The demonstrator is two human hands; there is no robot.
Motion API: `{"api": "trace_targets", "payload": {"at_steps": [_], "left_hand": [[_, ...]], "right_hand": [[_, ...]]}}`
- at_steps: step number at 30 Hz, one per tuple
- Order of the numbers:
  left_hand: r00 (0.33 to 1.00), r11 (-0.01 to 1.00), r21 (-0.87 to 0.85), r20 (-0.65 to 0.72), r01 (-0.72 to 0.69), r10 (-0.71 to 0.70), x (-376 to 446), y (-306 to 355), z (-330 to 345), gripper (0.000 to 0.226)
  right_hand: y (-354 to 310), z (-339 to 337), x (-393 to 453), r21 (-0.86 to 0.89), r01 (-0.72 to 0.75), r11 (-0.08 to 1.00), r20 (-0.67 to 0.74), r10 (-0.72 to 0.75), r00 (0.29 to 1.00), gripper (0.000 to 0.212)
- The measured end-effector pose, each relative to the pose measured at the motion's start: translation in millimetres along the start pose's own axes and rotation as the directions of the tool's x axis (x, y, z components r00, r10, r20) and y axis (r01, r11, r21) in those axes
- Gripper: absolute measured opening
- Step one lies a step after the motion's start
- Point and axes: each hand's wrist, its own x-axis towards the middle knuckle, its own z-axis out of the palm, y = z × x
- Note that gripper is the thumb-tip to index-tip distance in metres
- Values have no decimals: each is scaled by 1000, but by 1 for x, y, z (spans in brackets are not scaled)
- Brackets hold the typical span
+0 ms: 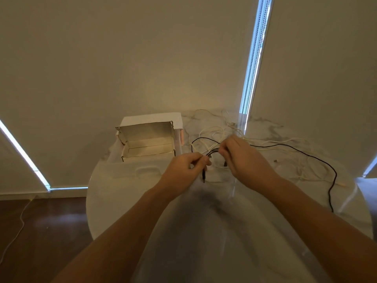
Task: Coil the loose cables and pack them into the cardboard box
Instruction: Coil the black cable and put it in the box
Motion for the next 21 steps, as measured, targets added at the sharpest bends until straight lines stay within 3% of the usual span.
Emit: {"api": "trace_targets", "payload": {"at_steps": [4,8,12,17,21], "left_hand": [[999,994,-98,5,54,-54,5,5,8,24],[996,945,-313,7,91,-94,13,13,16,27],[986,823,-544,49,161,-161,20,23,22,30],[967,735,-640,54,225,-249,32,20,32,31],[945,536,-807,78,246,-316,46,17,36,30]], "right_hand": [[15,1,14,-3,-33,999,-31,33,999,12],[21,4,27,25,-68,997,-61,69,996,18],[22,6,36,43,-150,988,-40,152,988,21],[28,12,39,74,-195,978,-47,199,979,20],[29,21,38,68,-220,973,-54,223,973,21]]}}
